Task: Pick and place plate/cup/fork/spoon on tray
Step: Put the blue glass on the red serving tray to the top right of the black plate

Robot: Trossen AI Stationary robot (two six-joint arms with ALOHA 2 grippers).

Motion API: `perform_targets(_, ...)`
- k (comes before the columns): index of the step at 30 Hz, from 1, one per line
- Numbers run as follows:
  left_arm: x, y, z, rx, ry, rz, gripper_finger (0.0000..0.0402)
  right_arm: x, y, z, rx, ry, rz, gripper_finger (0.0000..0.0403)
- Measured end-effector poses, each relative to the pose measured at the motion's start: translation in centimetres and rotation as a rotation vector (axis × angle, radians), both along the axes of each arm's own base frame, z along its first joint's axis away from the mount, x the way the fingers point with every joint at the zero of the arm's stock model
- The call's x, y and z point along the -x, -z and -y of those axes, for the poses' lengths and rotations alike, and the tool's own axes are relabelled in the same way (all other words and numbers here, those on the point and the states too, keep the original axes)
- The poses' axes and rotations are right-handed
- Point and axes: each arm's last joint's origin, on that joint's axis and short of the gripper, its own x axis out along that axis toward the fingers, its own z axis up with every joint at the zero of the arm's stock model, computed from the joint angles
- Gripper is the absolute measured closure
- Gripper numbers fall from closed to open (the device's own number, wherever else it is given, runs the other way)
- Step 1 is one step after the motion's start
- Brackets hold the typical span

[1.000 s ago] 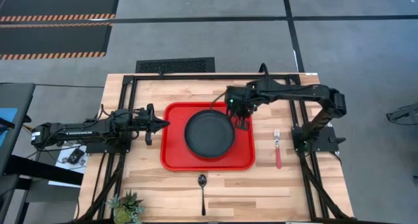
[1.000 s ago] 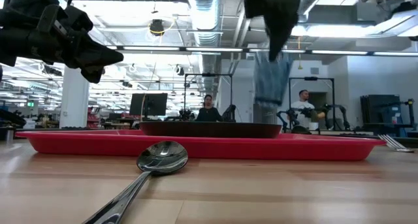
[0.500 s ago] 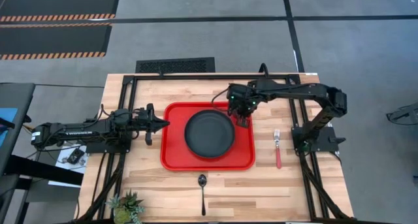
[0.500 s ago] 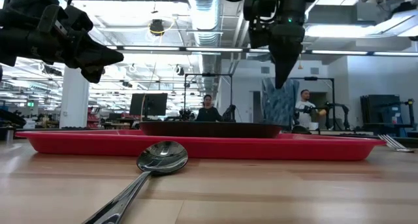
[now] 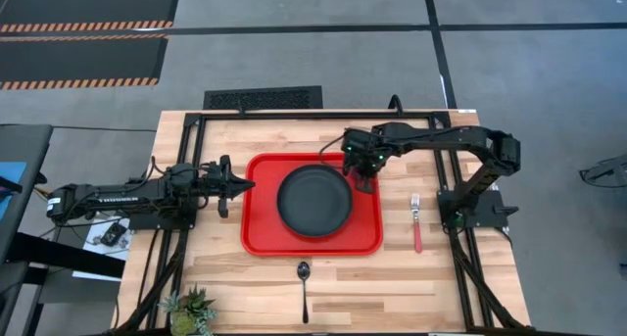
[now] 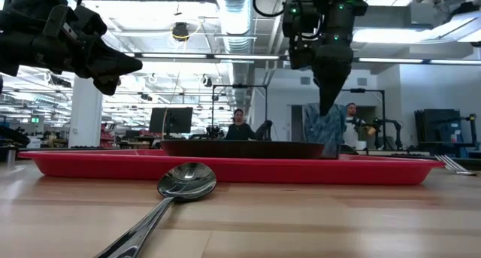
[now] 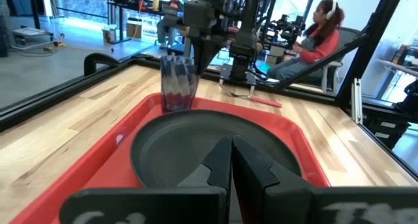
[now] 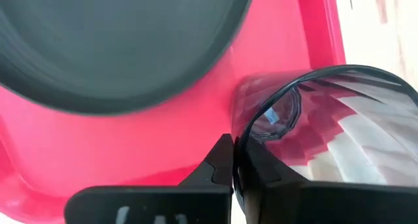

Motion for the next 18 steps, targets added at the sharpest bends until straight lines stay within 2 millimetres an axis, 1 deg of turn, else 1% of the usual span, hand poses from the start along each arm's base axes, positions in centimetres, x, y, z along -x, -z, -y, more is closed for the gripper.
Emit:
perform_targets(5, 0.00, -0.01, 0.00, 0.000, 0.000, 0.001, 0.0402, -0.26, -0.07, 0.10, 0.012, -0.019, 0.027, 0.0381)
perform_targets(14, 0.00, -0.01, 0.00, 0.001, 0.000, 0.001, 0.0401, -0.06, -0.05, 0.47, 0.012, -0.009, 0.018, 0.0377)
perform_targets(18, 0.00, -0.01, 0.00, 0.001, 0.000, 0.001, 0.0401, -0.06, -0.05, 0.46, 0.013, -0.010, 0.017, 0.0368)
